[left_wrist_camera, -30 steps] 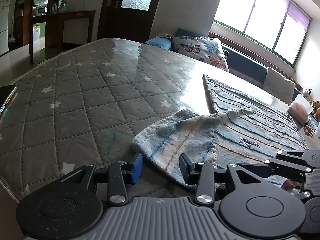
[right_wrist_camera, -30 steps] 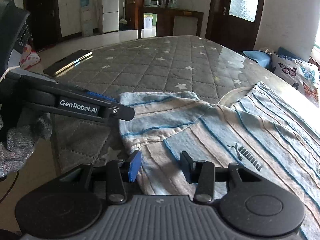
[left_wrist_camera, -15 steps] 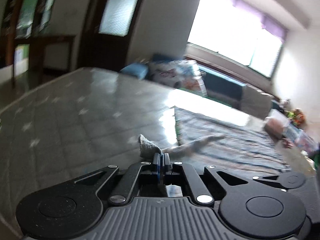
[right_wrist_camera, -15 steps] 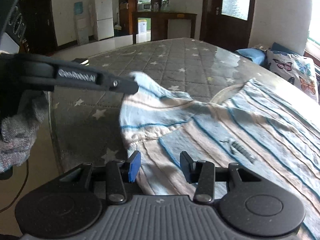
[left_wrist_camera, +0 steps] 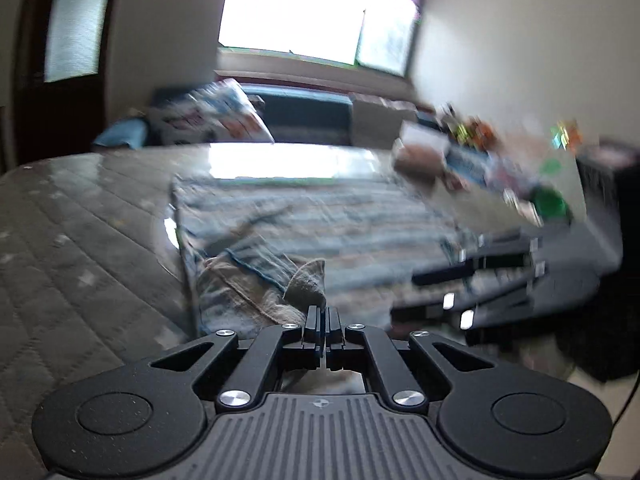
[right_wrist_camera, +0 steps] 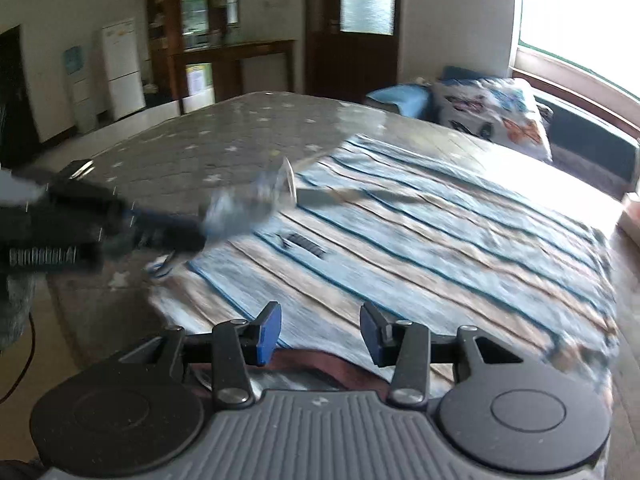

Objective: Fold clothes

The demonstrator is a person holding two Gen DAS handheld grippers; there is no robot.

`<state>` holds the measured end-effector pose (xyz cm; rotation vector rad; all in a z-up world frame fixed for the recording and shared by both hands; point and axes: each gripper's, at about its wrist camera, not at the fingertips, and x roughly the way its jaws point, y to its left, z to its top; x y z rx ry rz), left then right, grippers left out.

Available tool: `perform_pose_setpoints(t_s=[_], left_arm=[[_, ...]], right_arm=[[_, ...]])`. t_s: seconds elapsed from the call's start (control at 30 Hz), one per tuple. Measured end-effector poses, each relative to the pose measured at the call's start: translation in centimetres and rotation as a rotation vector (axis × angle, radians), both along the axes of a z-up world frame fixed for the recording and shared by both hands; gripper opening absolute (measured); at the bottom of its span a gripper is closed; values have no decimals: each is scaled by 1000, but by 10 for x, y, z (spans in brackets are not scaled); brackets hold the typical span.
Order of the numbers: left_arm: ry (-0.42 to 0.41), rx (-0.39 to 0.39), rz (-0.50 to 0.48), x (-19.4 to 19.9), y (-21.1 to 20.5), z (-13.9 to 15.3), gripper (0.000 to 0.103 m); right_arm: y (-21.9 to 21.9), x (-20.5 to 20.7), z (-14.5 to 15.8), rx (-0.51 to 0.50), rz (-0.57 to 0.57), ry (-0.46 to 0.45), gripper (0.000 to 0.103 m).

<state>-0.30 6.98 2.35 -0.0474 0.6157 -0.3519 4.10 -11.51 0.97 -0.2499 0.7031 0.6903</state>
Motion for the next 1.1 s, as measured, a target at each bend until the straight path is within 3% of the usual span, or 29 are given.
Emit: perform_pose_setpoints(t_s=[0.2, 0.37, 0.5, 0.67, 0.8, 1.1], left_arm=[[73, 45, -59, 1, -6, -15, 4], [28, 56, -85, -13, 2, -1, 4], [0, 68, -23, -7, 13, 5, 5], [48, 106, 43, 11, 20, -8, 5], [95, 149, 57, 18, 21, -24, 5], [49, 141, 47, 39, 12, -8, 6]], right_arm=[[0, 4, 0, 29, 4, 11, 44], [0, 8, 1, 54, 7, 20, 44], [6, 10, 1, 71, 21, 23, 43], [29, 10, -7, 64, 75, 47, 39], [38, 4, -19, 29, 117, 69, 33], [32, -6, -18, 18, 144, 75, 32]])
